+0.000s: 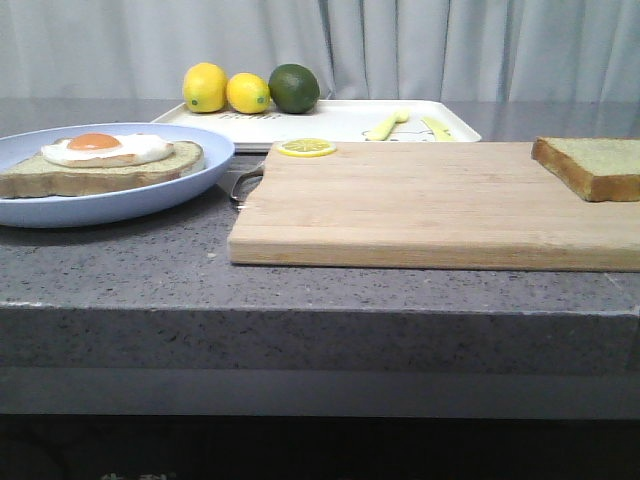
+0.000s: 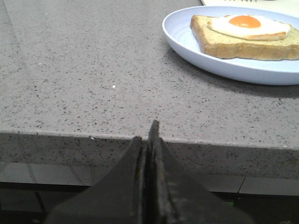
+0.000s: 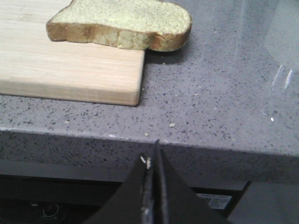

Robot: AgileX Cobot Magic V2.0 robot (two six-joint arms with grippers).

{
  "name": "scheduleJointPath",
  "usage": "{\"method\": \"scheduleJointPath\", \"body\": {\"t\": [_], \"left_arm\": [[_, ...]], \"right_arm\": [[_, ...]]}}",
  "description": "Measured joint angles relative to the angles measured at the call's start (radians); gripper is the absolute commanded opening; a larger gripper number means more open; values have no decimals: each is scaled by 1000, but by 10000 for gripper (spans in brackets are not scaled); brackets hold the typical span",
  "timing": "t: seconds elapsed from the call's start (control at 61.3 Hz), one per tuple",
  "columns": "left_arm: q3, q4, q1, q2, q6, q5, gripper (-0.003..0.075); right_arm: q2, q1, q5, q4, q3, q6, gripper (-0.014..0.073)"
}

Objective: Place bread and move sandwich to tray

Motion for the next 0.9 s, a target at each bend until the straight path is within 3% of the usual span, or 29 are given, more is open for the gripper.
{"method": "scheduleJointPath", "body": {"t": [0.179,0.457,0.897], "left_arm": [[0,14,0,0,0,-36,-18],[0,19,0,0,0,-201,-18],[-3,17,0,0,0,-297,-18]], "right_arm": [[0,0,-53,-2,4,0,-67],[0,0,-100,-4,4,0,-67],[0,0,-256,21,2,0,-67]]}}
